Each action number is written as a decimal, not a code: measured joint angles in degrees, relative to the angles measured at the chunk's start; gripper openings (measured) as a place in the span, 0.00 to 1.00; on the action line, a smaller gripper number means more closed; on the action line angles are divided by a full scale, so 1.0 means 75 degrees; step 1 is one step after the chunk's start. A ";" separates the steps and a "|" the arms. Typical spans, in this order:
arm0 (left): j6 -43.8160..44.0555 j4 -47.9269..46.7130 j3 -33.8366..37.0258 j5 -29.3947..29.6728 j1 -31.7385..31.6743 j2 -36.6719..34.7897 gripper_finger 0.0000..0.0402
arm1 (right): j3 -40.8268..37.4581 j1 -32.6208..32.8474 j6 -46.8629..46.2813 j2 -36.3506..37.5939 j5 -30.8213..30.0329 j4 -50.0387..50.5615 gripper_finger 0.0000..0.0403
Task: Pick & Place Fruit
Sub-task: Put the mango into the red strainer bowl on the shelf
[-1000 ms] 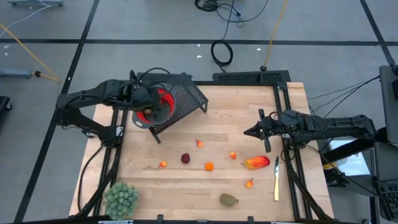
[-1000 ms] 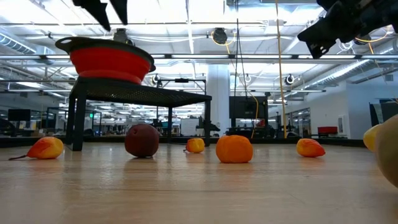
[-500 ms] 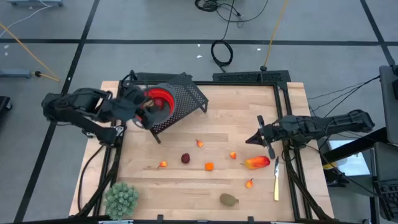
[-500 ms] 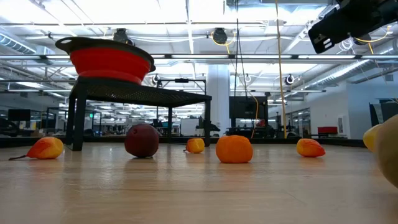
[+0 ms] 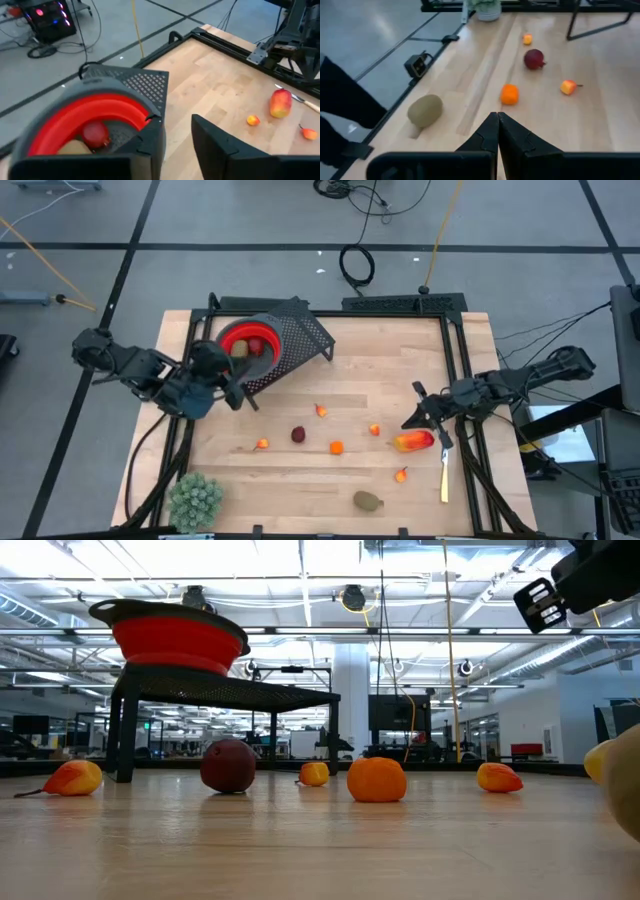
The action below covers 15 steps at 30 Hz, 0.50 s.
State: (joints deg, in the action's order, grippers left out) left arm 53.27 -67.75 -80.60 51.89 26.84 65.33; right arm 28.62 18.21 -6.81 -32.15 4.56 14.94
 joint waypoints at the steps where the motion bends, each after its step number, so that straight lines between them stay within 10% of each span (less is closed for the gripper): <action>1: 0.0038 0.0154 0.0165 -0.0001 0.0039 -0.0099 0.21 | 0.0003 0.0046 0.0000 -0.0052 0.0000 -0.0002 0.00; 15: -0.1653 0.1819 0.1611 -0.0789 -0.0159 -0.1877 0.03 | 0.1136 0.0212 -0.0004 -0.1505 -0.0389 0.0916 0.00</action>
State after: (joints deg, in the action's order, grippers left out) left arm 40.88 -54.11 -68.52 45.97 25.65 51.26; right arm 37.14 19.79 -6.84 -43.44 1.64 21.81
